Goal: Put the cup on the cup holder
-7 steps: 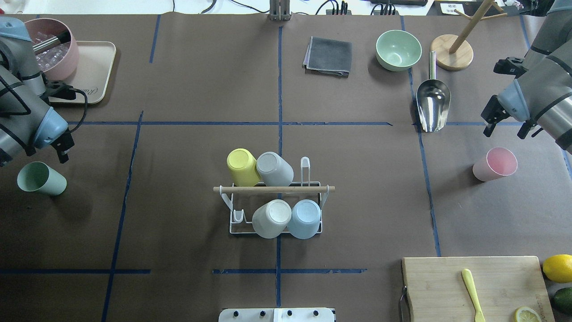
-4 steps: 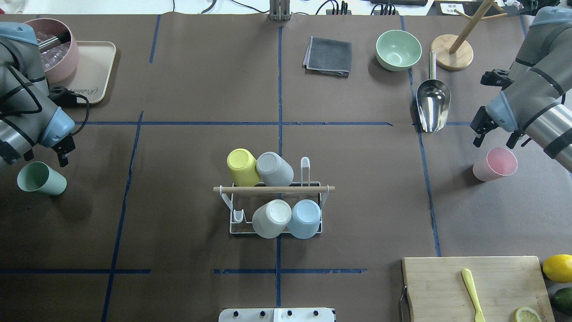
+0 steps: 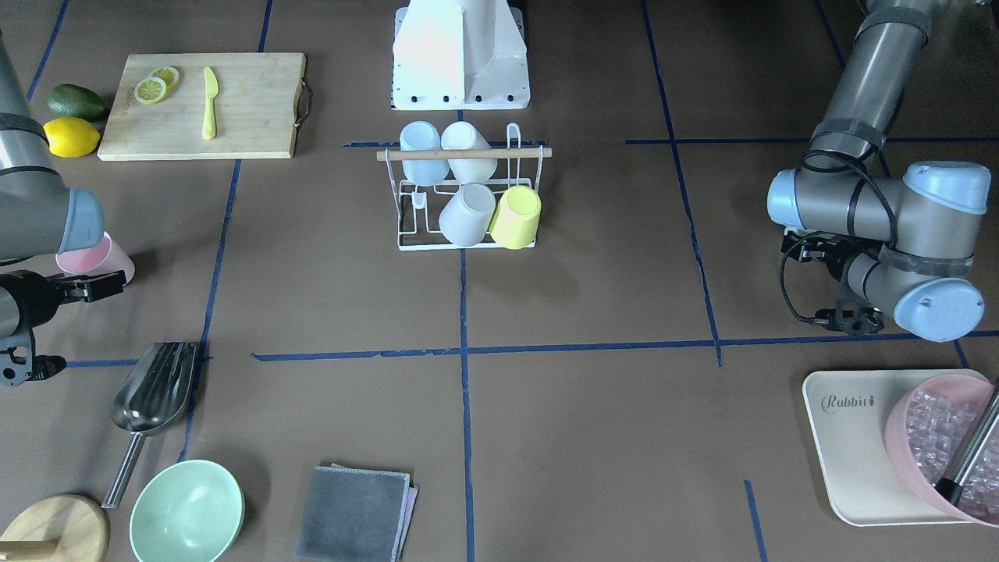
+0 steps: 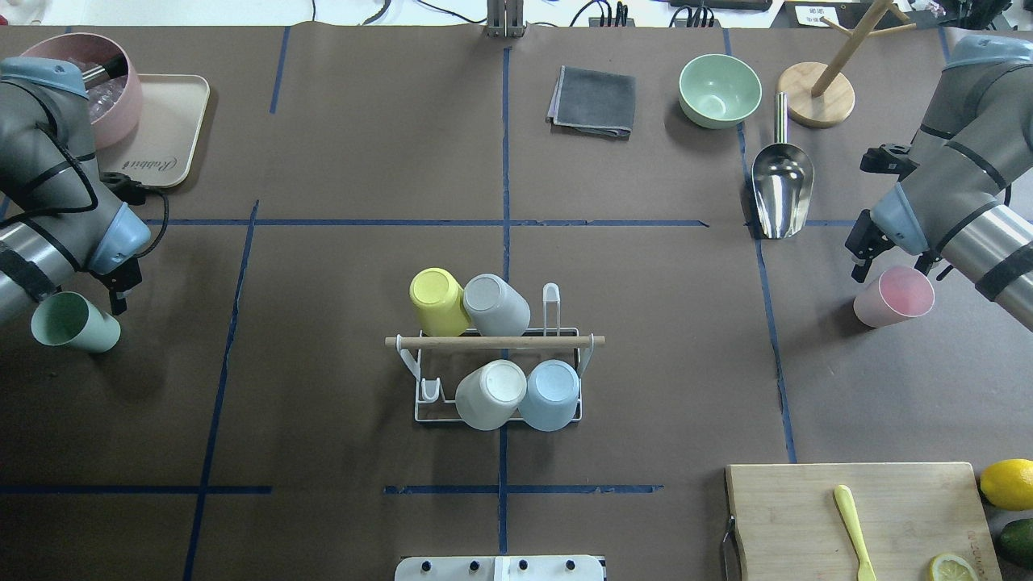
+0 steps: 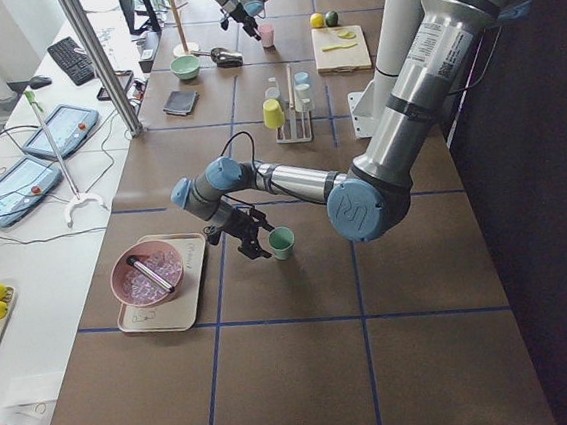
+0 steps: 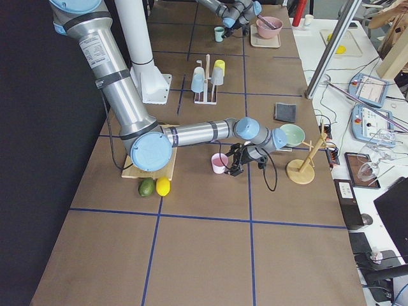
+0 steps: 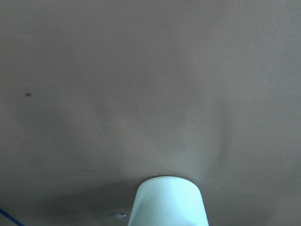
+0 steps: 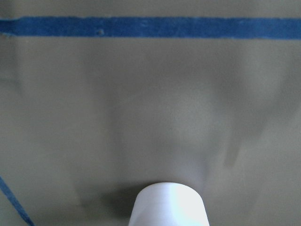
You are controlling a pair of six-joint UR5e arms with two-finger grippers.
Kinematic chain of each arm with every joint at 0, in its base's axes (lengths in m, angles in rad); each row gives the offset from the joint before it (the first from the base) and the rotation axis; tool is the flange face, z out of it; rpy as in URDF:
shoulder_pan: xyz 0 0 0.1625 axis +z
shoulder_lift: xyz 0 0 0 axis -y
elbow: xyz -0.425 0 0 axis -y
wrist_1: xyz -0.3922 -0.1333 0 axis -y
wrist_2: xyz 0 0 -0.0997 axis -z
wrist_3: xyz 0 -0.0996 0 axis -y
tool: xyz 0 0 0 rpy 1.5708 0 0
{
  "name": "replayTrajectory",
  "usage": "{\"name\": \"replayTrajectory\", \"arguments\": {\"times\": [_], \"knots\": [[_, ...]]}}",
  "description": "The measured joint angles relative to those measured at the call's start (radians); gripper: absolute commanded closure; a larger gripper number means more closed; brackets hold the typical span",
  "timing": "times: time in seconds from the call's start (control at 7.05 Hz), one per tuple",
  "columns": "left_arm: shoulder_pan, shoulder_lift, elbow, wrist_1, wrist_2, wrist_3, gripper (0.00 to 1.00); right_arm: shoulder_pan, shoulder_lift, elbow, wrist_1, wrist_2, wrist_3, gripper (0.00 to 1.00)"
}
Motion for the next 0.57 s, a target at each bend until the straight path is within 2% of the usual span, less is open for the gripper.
{"name": "replayTrajectory", "arguments": {"times": [0.57], "knots": [[0.038,0.005,0.019,0.044,0.000,0.000,0.00,-0.033,-0.015,0.001,-0.001,0.000,-0.004,0.01]]}}
